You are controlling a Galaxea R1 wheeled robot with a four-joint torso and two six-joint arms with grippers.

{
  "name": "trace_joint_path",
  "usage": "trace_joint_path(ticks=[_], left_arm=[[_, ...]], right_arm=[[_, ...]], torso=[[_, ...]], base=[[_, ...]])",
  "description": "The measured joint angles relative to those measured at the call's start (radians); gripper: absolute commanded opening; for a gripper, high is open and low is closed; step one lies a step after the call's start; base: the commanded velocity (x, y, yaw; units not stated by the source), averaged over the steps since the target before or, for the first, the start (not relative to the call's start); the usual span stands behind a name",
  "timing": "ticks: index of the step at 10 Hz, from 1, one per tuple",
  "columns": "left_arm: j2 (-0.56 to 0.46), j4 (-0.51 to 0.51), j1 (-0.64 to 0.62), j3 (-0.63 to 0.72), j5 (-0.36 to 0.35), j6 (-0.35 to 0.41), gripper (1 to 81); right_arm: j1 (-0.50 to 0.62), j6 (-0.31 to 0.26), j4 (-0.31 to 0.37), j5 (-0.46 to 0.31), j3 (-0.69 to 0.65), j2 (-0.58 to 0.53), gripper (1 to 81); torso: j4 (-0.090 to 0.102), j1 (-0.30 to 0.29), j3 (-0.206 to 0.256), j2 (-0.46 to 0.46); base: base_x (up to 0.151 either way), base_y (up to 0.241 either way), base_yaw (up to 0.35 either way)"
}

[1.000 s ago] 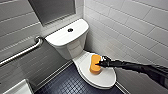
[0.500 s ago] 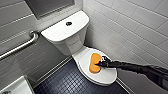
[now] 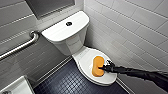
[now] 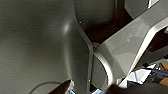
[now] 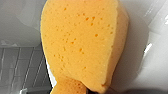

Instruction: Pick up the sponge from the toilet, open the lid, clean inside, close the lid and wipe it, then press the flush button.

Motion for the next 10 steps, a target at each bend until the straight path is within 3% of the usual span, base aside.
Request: trace_joint_path(ticks=[2,7,10], left_arm=[[0.0,0.0,0.0,0.0,0.0,0.0,81.1],[0.016,0.0,0.0,0.0,0.001,0.0,81.1],[0.016,0.001,0.0,0.0,0.001,0.0,81.1]], right_arm=[[-0.047,0.0,0.0,0.059,0.046,-0.048,1.0],[-0.143,0.0,-0.001,0.05,0.228,-0.291,1.0],[-0.237,0.0,-0.004,0.097,0.333,-0.447,1.0]], torso=[[0.0,0.0,0.0,0.0],[0.0,0.0,0.0,0.0],[0.0,0.0,0.0,0.0]], base=[[0.0,0.0,0.0],[0.0,0.0,0.0],[0.0,0.0,0.0]])
